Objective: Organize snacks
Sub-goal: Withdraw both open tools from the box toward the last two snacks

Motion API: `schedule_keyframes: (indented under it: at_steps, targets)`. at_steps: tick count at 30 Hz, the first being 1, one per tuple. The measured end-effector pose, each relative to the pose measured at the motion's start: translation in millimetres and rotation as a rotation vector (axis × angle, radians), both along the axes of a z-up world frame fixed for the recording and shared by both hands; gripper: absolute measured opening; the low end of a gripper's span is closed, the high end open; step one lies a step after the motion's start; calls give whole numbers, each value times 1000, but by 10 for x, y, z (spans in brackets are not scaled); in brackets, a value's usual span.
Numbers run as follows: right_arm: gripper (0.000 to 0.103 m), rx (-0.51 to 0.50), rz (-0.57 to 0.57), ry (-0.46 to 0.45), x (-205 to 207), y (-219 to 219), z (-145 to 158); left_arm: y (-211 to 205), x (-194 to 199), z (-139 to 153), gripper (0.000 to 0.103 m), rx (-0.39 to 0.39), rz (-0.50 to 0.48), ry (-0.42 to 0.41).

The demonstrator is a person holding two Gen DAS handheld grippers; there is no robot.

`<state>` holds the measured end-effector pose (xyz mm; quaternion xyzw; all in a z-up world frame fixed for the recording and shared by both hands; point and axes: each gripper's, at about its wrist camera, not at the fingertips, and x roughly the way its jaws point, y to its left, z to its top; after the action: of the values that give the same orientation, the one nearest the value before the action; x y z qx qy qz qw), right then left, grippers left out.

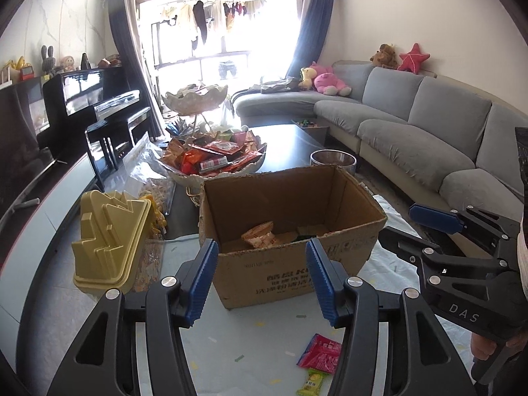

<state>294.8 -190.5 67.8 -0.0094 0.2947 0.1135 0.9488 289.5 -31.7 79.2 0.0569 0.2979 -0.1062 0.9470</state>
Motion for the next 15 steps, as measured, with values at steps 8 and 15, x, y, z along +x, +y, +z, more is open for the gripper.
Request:
schedule_keyframes:
  at_steps: [8,15]
  targets:
    - [51,-11,34,21,-337,15,-175,-48,-329,-165,55,6,-28,20]
    - [51,-26,58,76,-539,17,-428,-79,-548,-426,55,2,-58,62]
